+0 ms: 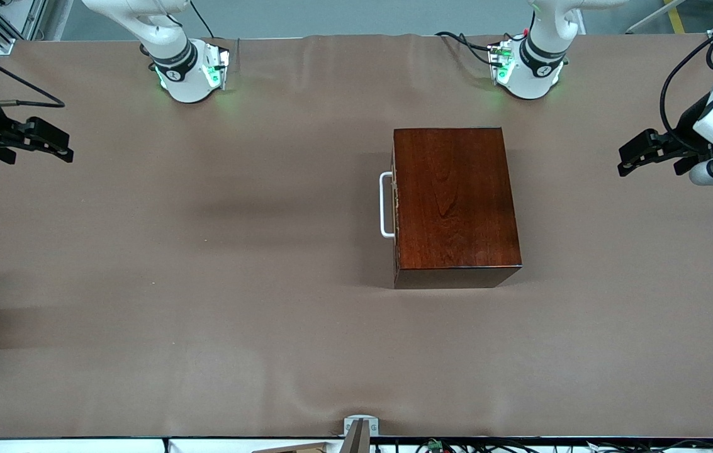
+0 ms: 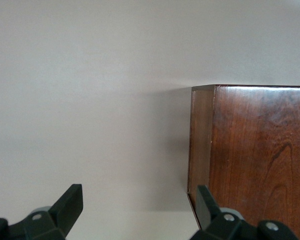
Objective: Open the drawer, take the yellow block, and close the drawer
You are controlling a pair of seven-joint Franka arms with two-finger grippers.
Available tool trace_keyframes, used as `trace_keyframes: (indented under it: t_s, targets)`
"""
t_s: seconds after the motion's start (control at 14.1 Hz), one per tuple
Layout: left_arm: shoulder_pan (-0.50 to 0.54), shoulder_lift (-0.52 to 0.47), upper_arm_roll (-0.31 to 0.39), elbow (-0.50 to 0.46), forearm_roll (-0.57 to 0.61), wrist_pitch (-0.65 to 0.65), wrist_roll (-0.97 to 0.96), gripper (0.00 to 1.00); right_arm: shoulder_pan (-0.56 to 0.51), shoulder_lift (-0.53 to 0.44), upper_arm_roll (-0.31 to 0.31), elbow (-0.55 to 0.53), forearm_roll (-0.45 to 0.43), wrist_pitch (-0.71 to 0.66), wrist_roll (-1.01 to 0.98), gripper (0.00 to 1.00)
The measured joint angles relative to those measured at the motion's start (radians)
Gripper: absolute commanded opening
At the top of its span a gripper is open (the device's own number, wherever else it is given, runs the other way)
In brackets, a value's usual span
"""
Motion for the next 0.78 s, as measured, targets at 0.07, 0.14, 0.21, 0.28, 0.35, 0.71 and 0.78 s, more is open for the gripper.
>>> trace_keyframes:
  t_s: [0.07,0.14,0.21,0.28,0.35,0.71,0.78]
  targets:
    - [0.0,0.0,0.0,0.0,0.0,0.0,0.0,1.0,0.0,0.001,0.0,0.0,0.0,0.001,0.0,1.0]
    - [0.0,0.0,0.0,0.0,0.0,0.0,0.0,1.0,0.0,0.002,0.0,0.0,0.0,0.002,0.0,1.0]
    - [0.0,0.0,0.0,0.001,0.0,0.0,0.0,1.0,-0.001,0.002,0.0,0.0,0.0,0.003,0.0,1.0]
    - [0.0,0.0,0.0,0.002,0.0,0.001,0.0,1.0,-0.001,0.002,0.0,0.0,0.0,0.006,0.0,1.0]
    - [0.0,0.0,0.0,0.003,0.0,0.002,0.0,1.0,-0.001,0.002,-0.001,0.0,0.0,0.007,0.0,1.0]
    - [-0.002,0.0,-0.002,0.006,0.0,0.003,0.0,1.0,-0.001,0.002,-0.001,-0.001,0.0,0.01,0.0,1.0]
    - [-0.005,0.0,-0.003,0.007,0.0,0.003,0.0,1.0,-0.001,0.002,-0.001,-0.001,0.0,0.01,0.0,1.0]
